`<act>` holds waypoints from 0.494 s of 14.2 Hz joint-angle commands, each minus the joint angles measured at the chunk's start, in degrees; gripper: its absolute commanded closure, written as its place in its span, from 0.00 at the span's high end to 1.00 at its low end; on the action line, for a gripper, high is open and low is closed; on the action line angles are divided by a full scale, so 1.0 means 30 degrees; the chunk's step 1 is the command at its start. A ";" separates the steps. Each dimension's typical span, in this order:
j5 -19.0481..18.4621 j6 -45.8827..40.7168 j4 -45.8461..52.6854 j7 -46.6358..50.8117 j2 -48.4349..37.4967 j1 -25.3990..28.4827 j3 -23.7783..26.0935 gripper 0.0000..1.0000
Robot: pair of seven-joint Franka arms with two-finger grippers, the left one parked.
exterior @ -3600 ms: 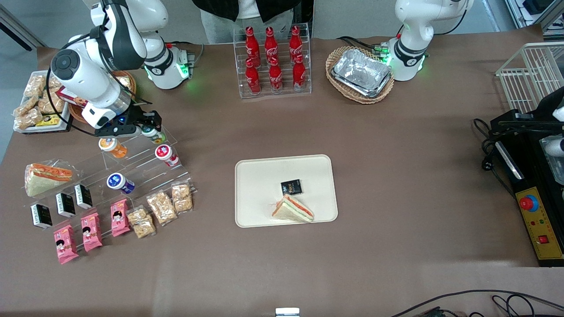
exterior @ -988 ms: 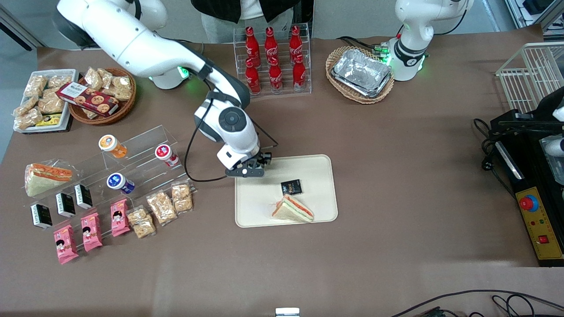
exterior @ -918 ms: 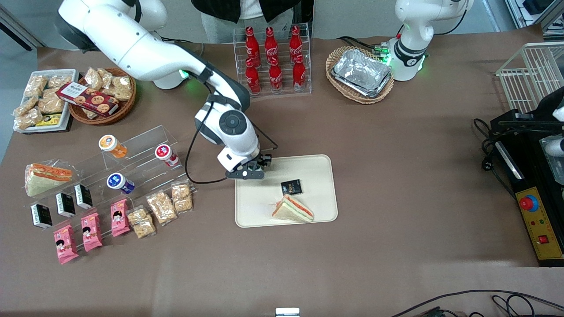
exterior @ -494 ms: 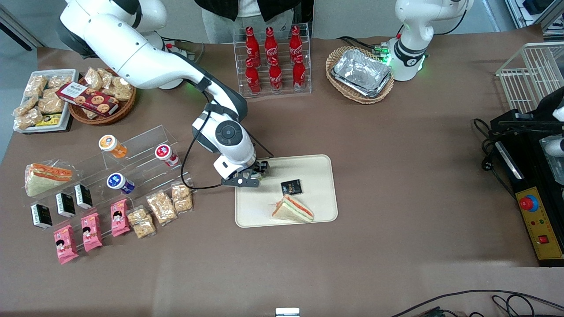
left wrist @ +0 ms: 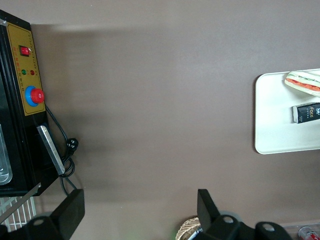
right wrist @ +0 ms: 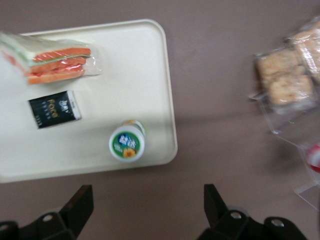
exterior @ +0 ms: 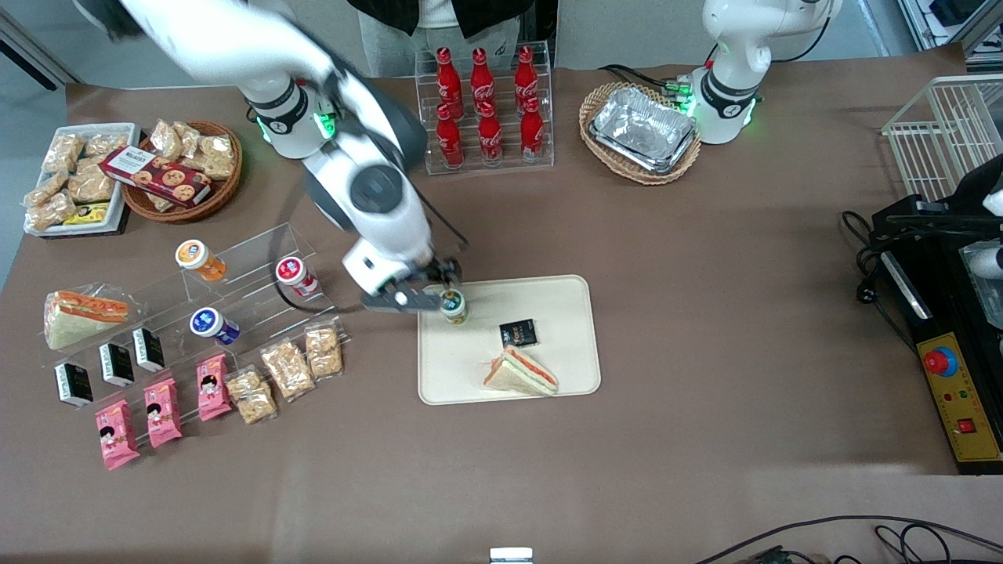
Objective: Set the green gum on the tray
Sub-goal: 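Open the right gripper and withdraw it back toward the rack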
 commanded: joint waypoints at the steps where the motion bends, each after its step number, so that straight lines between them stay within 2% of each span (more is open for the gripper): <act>1: 0.3535 -0.3627 -0.0792 -0.4365 -0.5542 -0.0508 -0.2827 0.98; 4: 0.3565 -0.6150 -0.0821 -0.7965 -0.7832 -0.0450 -0.5813 0.98; 7: 0.4384 -0.7180 -0.0822 -1.2915 -0.9096 -0.0333 -0.9619 0.99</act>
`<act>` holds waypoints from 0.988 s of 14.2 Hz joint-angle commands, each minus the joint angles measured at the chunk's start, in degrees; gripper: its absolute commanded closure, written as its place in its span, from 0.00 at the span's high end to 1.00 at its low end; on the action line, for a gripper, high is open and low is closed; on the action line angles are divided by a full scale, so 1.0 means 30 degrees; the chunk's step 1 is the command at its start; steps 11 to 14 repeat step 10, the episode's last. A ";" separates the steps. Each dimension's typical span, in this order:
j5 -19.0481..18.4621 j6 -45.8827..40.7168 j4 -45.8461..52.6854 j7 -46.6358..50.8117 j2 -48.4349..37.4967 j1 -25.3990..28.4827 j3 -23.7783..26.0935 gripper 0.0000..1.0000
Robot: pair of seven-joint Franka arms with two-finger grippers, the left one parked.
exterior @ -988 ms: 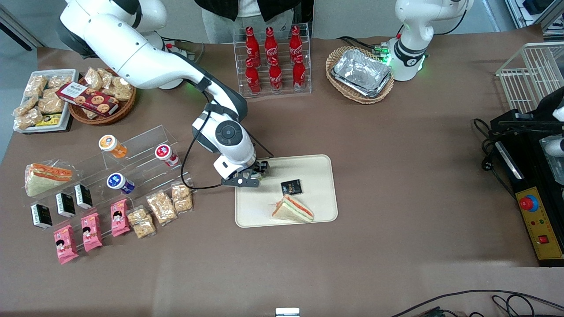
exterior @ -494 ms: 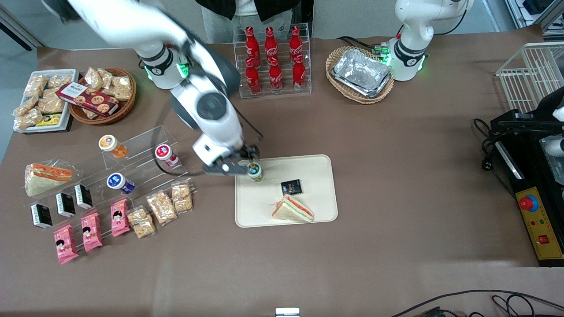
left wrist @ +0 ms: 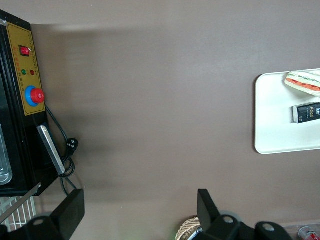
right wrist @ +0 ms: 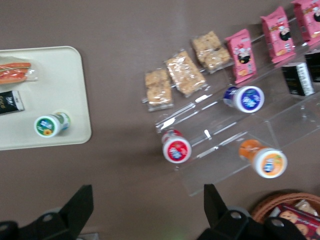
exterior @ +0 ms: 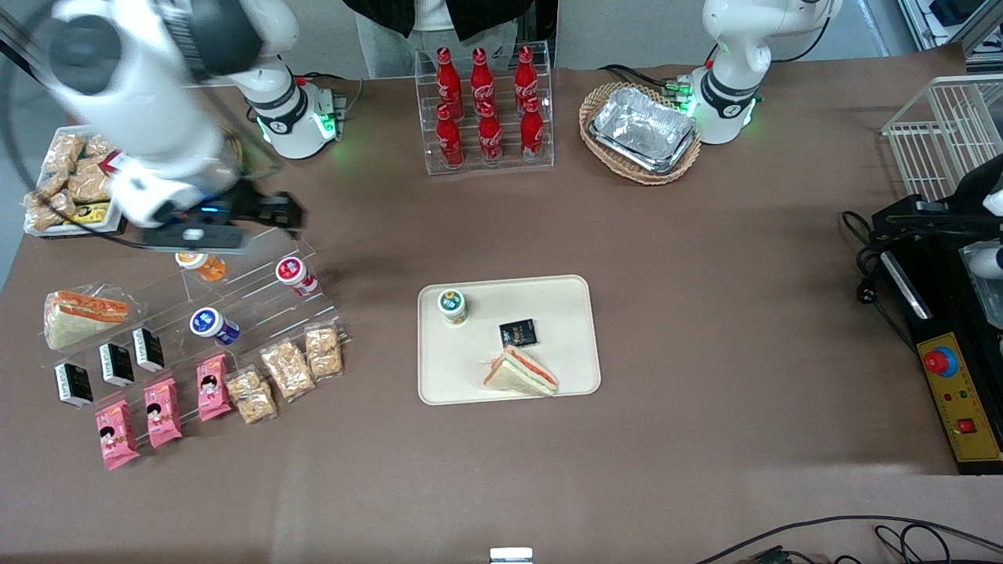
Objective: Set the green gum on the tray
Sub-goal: 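Open the right gripper and withdraw it back toward the rack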
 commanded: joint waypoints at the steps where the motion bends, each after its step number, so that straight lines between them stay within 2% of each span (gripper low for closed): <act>1: 0.1104 -0.0899 -0.0551 -0.5056 -0.1163 0.0135 -0.3883 0.98; 3: 0.1075 -0.0903 -0.0347 -0.6443 -0.1193 0.0135 -0.5179 0.99; 5: 0.1046 -0.0902 0.0120 -0.6505 -0.1135 0.0135 -0.5591 0.99; 14: 0.0783 -0.0112 0.0473 -0.6446 -0.0286 0.0105 -0.5622 0.99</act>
